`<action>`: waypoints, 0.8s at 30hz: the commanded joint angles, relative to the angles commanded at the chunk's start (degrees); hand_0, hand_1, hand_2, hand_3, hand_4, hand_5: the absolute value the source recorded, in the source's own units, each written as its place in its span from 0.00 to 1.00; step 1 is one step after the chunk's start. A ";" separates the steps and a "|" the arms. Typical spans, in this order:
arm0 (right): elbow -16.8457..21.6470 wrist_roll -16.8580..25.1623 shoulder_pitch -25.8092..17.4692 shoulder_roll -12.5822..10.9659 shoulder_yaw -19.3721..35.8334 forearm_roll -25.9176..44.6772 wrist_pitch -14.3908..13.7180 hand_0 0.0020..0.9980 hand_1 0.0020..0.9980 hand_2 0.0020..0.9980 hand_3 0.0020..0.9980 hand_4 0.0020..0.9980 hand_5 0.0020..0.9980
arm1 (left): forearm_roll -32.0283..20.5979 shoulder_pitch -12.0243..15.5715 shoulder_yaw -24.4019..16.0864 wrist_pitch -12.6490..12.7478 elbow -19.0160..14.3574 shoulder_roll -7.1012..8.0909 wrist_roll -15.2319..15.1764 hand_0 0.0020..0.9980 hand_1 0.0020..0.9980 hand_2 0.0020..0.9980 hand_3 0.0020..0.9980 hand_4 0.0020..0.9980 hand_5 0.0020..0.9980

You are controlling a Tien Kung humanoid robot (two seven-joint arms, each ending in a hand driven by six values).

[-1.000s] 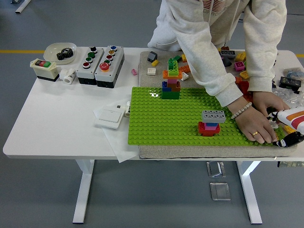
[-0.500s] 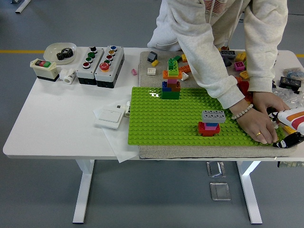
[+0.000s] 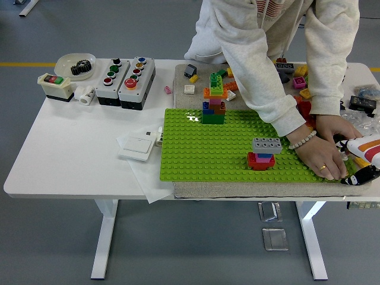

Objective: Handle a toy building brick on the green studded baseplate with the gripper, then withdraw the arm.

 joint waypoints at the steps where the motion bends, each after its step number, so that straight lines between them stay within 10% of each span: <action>1: 0.00 0.00 0.00 0.00 0.01 0.04 0.00 0.67 0.67 0.76 0.85 0.96 0.31 | 0.01 -0.01 0.01 -0.01 0.00 0.00 0.01 0.78 0.72 0.65 0.56 0.59 0.61; 24: 0.00 0.02 0.19 0.01 0.03 0.86 -0.04 0.66 0.67 0.77 0.85 0.96 0.31 | 0.79 -0.32 -0.83 0.15 0.00 -0.07 0.11 0.78 0.72 0.65 0.56 0.59 0.61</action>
